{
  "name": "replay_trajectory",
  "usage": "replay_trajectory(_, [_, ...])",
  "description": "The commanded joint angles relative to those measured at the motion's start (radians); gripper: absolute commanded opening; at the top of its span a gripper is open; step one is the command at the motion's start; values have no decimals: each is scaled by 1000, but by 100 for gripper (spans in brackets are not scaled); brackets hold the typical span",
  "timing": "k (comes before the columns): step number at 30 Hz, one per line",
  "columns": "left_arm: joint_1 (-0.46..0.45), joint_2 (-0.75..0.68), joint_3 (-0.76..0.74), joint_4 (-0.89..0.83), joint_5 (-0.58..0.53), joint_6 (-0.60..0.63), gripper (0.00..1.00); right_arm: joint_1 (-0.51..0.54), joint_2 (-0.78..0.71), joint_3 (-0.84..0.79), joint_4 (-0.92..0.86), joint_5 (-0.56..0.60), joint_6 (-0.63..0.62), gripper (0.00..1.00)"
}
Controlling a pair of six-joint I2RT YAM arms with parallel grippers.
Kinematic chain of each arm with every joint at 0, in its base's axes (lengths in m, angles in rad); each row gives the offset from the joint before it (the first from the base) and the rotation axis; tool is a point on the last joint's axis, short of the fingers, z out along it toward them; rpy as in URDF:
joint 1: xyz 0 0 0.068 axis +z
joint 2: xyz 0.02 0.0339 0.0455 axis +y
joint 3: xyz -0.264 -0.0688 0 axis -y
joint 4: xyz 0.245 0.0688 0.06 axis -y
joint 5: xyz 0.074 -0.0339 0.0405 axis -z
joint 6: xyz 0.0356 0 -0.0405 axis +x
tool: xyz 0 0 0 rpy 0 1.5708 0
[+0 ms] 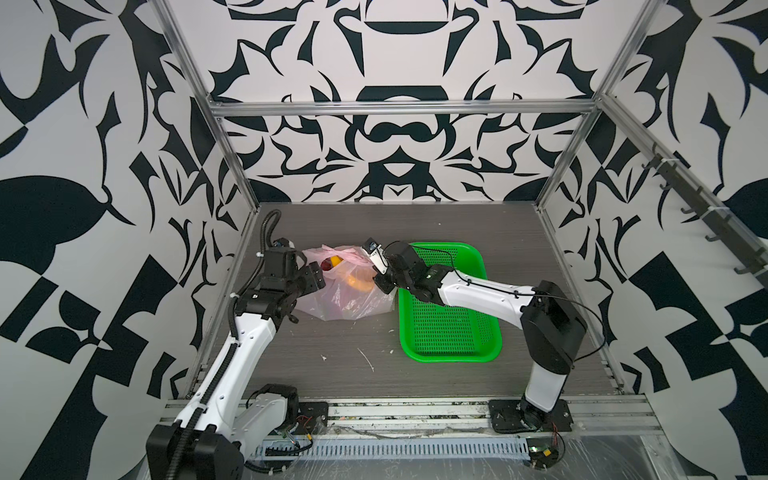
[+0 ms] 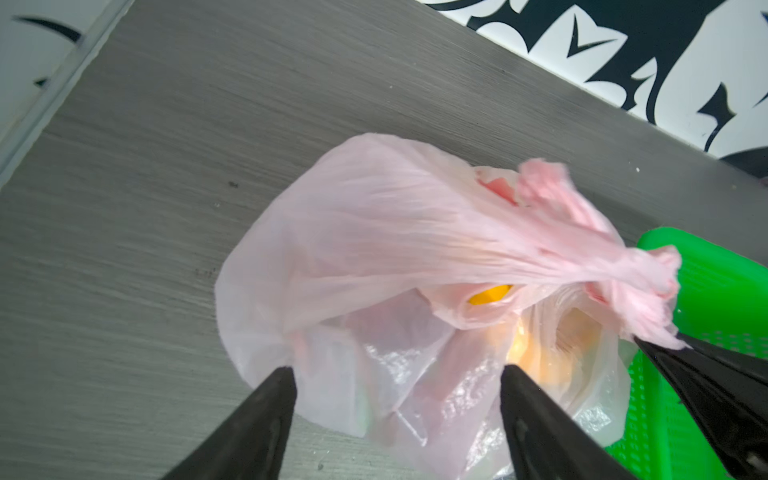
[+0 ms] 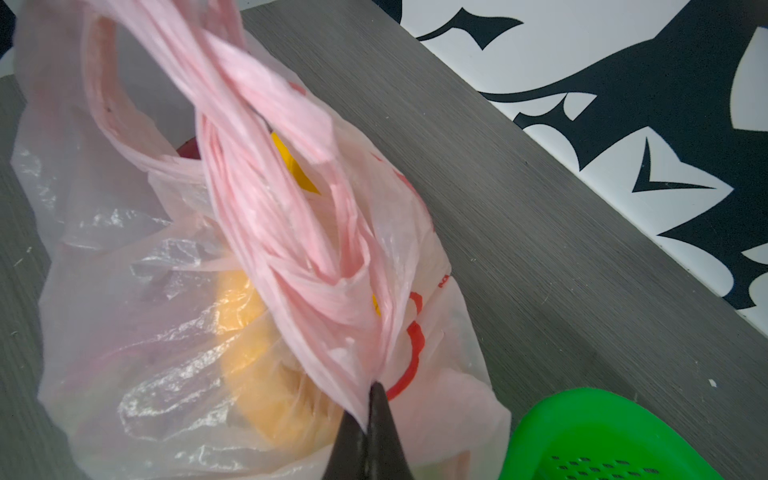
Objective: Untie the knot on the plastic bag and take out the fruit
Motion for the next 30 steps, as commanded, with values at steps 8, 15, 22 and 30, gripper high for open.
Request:
replay_trajectory(8, [-143, 173, 124, -24, -291, 75, 89, 14, -81, 33, 4, -23, 12, 0])
replay_trajectory(15, [-168, 221, 103, 170, -458, 71, 93, 17, -83, 20, 4, -39, 13, 0])
replay_trajectory(22, [-166, 314, 112, 304, -572, 117, 94, 17, -86, 13, 1, -30, 8, 0])
replay_trajectory(30, [-91, 280, 99, 313, -553, 120, 88, 14, -90, 4, 3, -18, 10, 0])
